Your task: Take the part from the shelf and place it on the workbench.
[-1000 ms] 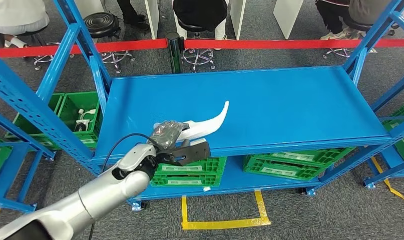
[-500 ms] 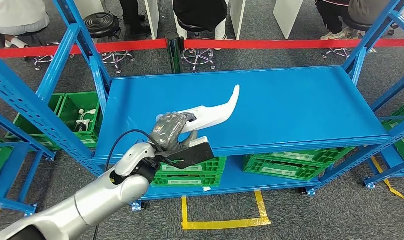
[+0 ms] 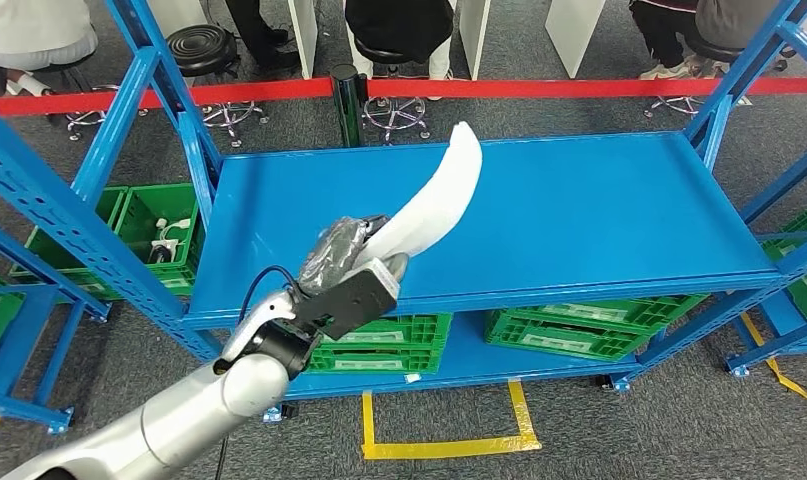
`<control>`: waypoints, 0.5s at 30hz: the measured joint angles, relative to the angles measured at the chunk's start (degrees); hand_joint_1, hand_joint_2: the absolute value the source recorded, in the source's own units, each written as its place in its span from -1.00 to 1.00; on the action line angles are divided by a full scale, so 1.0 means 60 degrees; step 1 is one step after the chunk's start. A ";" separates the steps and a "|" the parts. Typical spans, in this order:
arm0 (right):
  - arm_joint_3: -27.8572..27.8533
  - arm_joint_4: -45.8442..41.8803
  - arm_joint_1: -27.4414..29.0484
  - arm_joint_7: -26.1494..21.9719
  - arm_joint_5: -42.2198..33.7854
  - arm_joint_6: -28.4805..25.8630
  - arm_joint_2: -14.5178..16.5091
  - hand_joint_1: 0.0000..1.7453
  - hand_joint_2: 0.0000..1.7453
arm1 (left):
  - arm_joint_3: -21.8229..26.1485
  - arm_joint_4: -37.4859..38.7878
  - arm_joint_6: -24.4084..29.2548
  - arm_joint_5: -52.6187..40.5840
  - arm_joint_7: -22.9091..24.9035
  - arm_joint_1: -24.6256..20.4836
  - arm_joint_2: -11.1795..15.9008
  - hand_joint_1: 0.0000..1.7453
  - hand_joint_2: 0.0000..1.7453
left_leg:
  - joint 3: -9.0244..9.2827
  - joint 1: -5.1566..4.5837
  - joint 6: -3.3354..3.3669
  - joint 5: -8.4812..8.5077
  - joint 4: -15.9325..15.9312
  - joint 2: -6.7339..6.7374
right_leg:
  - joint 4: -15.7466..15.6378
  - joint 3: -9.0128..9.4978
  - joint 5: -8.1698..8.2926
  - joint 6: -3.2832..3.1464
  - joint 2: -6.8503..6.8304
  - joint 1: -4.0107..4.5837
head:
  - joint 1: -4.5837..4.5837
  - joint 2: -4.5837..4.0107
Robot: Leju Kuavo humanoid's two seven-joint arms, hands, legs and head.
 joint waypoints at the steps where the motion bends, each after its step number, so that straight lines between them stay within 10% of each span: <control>1: 0.0000 0.0000 0.0000 -0.0001 0.0000 0.0000 0.0000 -1.00 1.00 | 0.0038 -0.0085 -0.0037 0.0437 -0.0157 0.0041 -0.0003 1.00 1.00 | 0.0000 0.0000 0.0000 0.0000 0.0000 0.0000 | 0.0000 0.0000 0.0000 0.0000 0.0000 0.0000 | 0.0000 0.0000; 15: -0.0005 0.0000 0.0000 -0.0004 -0.0041 -0.0120 0.0010 -1.00 1.00 | 0.0535 -0.2141 -0.0635 0.4770 -0.1793 0.1365 0.0039 1.00 1.00 | -0.0004 0.0002 0.0006 -0.0005 -0.0004 0.0040 | 0.0000 0.0000 -0.0001 0.0000 0.0018 0.0001 | -0.0001 0.0000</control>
